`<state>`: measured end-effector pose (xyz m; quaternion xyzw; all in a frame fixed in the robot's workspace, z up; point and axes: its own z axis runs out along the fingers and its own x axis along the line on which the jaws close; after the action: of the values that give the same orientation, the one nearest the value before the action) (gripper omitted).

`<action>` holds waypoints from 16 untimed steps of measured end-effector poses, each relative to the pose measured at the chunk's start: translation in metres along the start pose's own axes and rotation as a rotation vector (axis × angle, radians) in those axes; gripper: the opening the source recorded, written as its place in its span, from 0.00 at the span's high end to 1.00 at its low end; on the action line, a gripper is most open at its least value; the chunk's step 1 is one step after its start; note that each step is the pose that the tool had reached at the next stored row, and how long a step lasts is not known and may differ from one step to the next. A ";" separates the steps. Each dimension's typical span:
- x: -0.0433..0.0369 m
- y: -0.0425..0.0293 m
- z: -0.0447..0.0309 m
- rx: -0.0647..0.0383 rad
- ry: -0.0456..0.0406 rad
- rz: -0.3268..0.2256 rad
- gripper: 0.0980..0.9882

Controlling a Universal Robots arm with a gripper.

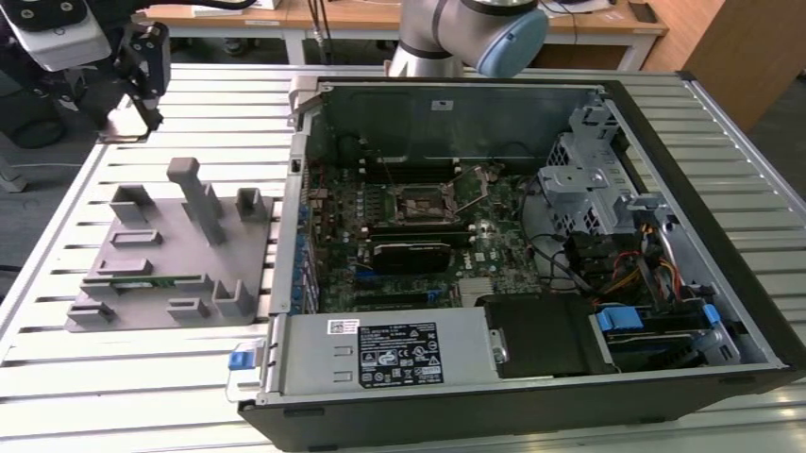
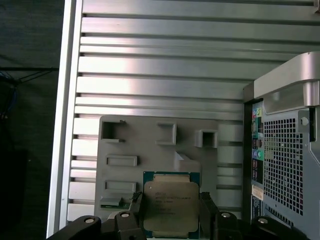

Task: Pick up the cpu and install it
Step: 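Pick up the cpu and move it towards the insertion slot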

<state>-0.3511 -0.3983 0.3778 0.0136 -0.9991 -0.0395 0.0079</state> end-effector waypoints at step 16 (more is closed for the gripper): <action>-0.0189 0.0002 -0.0003 0.000 0.0000 0.000 0.52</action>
<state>-0.3322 -0.3975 0.3778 0.0136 -0.9991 -0.0395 0.0079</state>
